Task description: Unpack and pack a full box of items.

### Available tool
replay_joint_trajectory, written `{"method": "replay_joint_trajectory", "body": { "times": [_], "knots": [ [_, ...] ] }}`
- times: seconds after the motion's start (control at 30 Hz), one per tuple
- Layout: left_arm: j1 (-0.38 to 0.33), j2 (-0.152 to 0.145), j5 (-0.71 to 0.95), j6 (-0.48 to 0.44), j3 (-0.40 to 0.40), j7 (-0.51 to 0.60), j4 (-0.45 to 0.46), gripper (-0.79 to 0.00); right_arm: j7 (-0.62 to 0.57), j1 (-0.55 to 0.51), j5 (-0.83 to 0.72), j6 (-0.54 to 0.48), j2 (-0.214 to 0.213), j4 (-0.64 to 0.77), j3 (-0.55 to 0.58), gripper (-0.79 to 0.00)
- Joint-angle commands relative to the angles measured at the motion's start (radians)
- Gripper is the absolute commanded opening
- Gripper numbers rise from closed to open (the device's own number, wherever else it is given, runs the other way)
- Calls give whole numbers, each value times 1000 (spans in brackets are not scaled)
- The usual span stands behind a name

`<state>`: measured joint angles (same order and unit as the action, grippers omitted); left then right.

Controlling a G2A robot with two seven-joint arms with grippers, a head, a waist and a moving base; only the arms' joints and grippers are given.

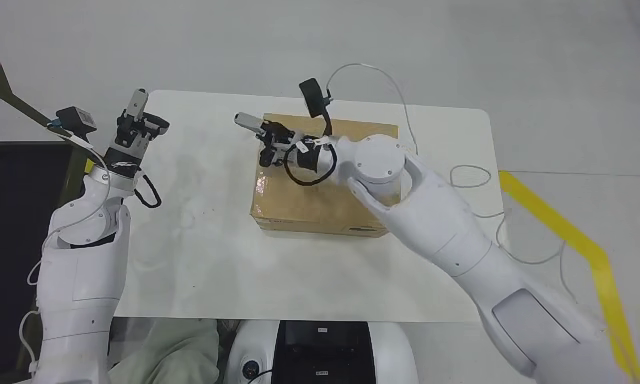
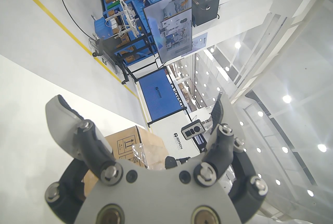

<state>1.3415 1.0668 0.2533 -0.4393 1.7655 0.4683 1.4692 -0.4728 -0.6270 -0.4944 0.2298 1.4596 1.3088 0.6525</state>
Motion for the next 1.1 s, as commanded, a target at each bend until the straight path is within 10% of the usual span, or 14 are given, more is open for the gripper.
{"method": "replay_joint_trajectory", "body": {
  "times": [0.0, 1.07],
  "knots": [
    [0, 0, 0, 0, 0, 0, 0, 0, -3, 15, -4, 3, 12, -23, -12, 0],
    [0, 0, 0, 0, 0, 0, 0, 0, -44, -7, 34, 57, 68, -121, 33, 0]
  ]
}}
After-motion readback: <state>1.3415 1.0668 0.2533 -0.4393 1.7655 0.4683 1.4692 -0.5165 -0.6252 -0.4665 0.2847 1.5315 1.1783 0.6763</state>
